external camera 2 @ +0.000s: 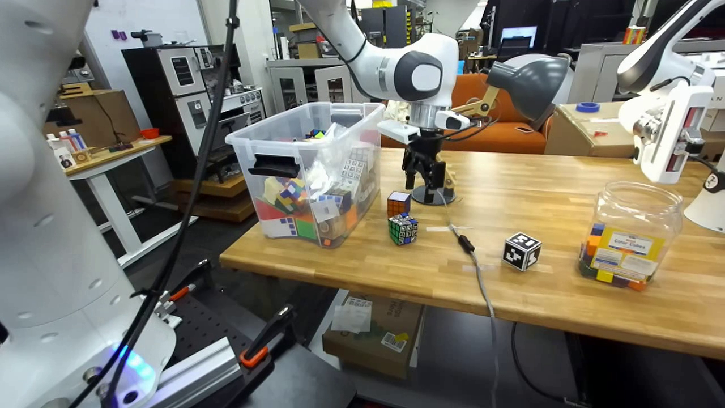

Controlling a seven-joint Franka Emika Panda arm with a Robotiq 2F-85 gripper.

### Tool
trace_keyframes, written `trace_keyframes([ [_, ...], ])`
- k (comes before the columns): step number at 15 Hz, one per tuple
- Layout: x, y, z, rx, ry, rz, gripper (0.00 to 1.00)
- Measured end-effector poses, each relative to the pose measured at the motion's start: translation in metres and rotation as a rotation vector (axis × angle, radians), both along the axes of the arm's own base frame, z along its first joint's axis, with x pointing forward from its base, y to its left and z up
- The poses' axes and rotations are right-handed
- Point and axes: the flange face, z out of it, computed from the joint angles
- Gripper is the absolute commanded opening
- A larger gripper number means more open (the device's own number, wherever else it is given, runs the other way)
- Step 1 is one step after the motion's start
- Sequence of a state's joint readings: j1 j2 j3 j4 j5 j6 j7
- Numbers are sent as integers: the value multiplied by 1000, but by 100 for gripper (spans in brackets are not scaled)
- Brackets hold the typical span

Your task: Pick a cube from the jar and place it on the table then turn off the lamp

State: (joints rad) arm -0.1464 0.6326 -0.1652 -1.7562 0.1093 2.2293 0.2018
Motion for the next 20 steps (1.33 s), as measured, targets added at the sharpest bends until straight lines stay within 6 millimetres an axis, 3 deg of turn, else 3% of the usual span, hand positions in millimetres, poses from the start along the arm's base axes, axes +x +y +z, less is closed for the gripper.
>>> trace_keyframes([
  [4,-14,1,38,-7,-36,-55,96],
  [5,-16,2,41,-6,-37,-67,90],
  [6,-18,3,43,-4,-37,-77,71],
  [7,-20,3,44,-4,-37,-88,69],
  [11,-21,-2,45,-3,-42,-144,41],
  [16,-19,-24,57,14,-79,-261,5],
  [20,-14,-39,55,10,-88,-343,0],
])
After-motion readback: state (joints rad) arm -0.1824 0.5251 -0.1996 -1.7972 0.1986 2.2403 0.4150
